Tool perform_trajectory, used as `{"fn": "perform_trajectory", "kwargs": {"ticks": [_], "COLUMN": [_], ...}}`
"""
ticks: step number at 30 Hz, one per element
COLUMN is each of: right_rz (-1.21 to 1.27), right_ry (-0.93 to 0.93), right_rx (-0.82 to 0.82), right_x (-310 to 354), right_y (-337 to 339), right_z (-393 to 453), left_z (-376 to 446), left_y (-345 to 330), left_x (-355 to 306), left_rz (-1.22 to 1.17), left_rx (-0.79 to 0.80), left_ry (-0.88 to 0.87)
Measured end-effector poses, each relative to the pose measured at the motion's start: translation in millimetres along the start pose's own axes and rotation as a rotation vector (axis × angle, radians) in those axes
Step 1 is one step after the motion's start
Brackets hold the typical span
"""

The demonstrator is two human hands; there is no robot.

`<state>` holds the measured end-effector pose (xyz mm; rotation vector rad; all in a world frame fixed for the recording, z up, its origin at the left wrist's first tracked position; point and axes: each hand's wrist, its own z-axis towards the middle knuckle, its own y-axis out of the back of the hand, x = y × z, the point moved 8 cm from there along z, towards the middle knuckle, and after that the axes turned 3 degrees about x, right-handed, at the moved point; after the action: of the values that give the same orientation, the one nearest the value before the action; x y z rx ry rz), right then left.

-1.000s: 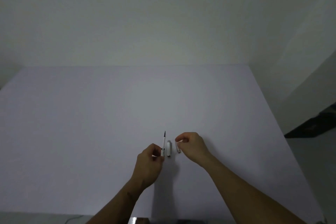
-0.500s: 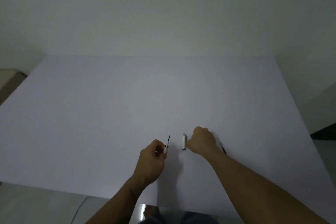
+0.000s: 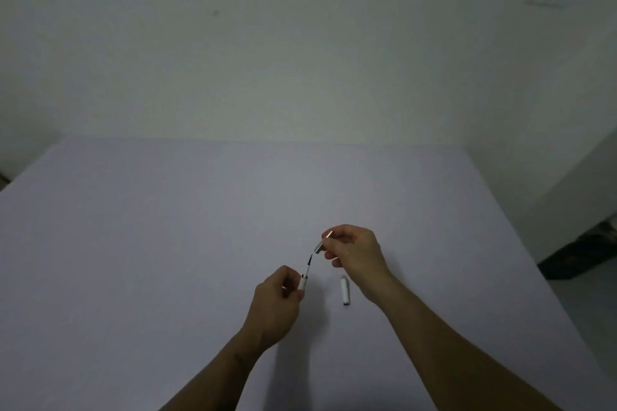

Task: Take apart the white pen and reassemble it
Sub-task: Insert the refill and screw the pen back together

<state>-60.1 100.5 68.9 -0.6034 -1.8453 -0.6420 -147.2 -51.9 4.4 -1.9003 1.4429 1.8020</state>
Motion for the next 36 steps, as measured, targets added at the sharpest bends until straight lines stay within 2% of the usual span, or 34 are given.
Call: {"fn": "perform_trajectory", "kwargs": {"ticks": [13, 22, 28, 36], "right_rz": [-0.222, -0.107, -0.130, -0.468], "right_ry": [0.051, 0.002, -0.034, -0.059], "right_rx": [-0.088, -0.111, -0.061, -0.022], "right_x": [2, -1, -4, -10], "right_y": [-46, -48, -57, -51], "right_z": [-17, -21, -27, -26], "left_z": [2, -2, -3, -6], "left_y": [36, 63, 62, 57], "left_x": [11, 0, -5, -4], "left_rz": [0.019, -0.098, -0.111, -0.062], "left_rx": [0.083, -0.057, -0.063, -0.046], "left_ry": [-0.089, -0.158, -0.174, -0.183]}}
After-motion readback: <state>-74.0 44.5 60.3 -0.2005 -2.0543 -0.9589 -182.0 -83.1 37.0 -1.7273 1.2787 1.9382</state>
